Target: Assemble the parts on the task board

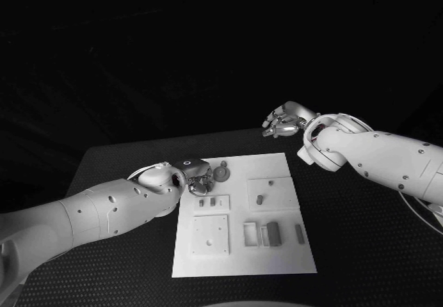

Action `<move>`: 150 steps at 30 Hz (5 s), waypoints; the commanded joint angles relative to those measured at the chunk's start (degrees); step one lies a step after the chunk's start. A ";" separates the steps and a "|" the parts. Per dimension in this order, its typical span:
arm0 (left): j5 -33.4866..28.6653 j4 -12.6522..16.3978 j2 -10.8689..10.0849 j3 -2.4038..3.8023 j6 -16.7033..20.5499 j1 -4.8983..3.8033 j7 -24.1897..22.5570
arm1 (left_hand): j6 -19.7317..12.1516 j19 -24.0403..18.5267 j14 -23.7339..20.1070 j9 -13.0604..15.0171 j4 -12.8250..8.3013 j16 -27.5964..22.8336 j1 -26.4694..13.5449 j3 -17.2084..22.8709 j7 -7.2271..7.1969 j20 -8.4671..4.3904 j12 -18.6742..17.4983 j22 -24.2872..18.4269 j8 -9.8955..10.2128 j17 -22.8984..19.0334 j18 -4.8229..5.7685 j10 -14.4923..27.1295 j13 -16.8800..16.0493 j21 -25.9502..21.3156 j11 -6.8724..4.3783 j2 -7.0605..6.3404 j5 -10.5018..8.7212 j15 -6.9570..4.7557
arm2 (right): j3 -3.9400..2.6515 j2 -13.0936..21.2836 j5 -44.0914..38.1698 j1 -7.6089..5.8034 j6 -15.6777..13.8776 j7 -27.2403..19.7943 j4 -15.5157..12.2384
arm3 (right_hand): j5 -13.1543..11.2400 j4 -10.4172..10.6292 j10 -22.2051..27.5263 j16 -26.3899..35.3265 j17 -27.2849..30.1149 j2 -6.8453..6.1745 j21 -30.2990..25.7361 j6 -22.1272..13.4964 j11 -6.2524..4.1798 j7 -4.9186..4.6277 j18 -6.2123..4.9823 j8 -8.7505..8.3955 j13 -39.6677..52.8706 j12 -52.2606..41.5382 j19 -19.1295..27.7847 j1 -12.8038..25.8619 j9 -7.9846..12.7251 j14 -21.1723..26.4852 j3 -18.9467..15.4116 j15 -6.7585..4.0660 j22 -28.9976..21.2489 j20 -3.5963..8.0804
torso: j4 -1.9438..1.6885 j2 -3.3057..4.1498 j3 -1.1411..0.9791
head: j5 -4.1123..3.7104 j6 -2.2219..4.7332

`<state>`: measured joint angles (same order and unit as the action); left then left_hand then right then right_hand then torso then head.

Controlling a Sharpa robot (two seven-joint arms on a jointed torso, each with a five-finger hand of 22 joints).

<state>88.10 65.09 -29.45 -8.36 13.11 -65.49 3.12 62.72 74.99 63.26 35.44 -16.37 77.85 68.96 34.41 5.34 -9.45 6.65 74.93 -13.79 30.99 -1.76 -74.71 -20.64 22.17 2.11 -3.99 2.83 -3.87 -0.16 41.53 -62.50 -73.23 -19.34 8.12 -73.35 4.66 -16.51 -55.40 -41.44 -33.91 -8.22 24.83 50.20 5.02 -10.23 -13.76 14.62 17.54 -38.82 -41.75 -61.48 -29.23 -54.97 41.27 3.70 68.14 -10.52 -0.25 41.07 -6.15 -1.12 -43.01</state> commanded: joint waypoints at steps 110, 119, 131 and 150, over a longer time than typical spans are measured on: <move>-67.20 5.86 -13.80 2.69 -1.05 -1.25 -18.58 | -13.50 -17.36 -10.46 -3.44 -0.09 -35.32 -7.95 -6.96 4.99 8.29 -2.83 -19.22 -0.80 -10.47 -0.48 10.56 1.59 -18.48 5.58 -0.94 0.36 8.38 | 3.93 2.91 -40.85 7.24 14.11 -4.83 -3.92 | -0.28 0.68 -12.56 2.43 -5.33 -3.26 -0.53 1.78 -0.06 1.00 -1.24 2.59 -8.99 23.21 -14.45 -1.04 1.74 -14.78 -0.07 -4.84 4.11 3.03 | 0.07 -0.47 3.22 | -2.08 2.64; -67.34 5.34 -13.51 2.69 -1.08 -1.52 -18.50 | -13.49 -17.44 -10.45 -3.50 -0.08 -35.73 -7.98 -7.16 5.06 8.36 -2.85 -19.58 -0.91 -10.24 -0.49 10.82 1.76 -18.46 5.69 -0.93 0.36 8.45 | 4.25 2.19 -41.64 7.24 13.39 -4.69 -1.99 | -0.28 0.65 -12.85 2.46 -5.46 -3.28 -0.68 2.16 -0.10 1.28 -1.24 2.81 -8.94 23.46 -14.53 -1.11 1.70 -14.76 0.02 -4.87 4.17 3.05 | 0.17 -0.52 3.12 | -1.35 1.88; -67.34 4.87 -13.29 2.69 -1.16 -1.56 -18.36 | -13.55 -17.48 -10.39 -3.59 -0.06 -36.12 -8.05 -7.38 5.08 8.42 -2.84 -19.95 -0.99 -9.93 -0.51 11.09 1.94 -18.43 5.79 -0.88 0.36 8.49 | 5.63 0.96 -41.65 7.84 13.61 -5.52 -1.76 | -0.29 0.78 -13.53 2.52 -5.62 -3.26 -0.90 2.55 -0.24 1.46 -1.24 3.02 -8.73 23.59 -14.56 -0.98 1.67 -14.72 0.04 -4.95 4.29 3.01 | 0.06 -0.50 3.14 | -0.72 1.02; -67.37 4.73 -12.96 2.70 -1.41 -1.58 -18.34 | -13.67 -17.50 -10.35 -3.68 -0.07 -36.45 -8.08 -7.54 5.12 8.45 -2.78 -20.26 -1.02 -9.65 -0.53 11.19 2.06 -18.41 5.83 -0.80 0.36 8.52 | 6.08 -0.07 -42.18 8.57 14.74 -5.50 -0.87 | -0.28 0.48 -14.60 2.52 -5.94 -1.62 -1.15 3.52 -0.54 1.71 -1.24 3.53 -8.34 23.86 -14.86 -1.45 1.58 -14.95 0.41 -5.18 4.60 3.15 | 0.11 -0.51 3.13 | -0.01 0.25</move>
<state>21.12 69.77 -42.53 -5.71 12.54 -66.99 -14.54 49.43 57.94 52.91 31.84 -16.34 41.70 61.39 27.27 10.42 -1.02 3.99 54.73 -14.48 21.27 -2.56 -63.87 -18.62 3.76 8.09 -4.71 3.15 4.22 5.37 41.60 -103.80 -65.46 -6.97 3.00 -74.41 4.66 -16.05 -69.57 -38.71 -39.80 -10.40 23.94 53.29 4.56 -8.40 -14.64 17.77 9.27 -15.17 -56.31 -63.07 -27.68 -69.73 41.45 -1.22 72.68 -7.43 -0.15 40.56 -3.00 -1.09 -42.65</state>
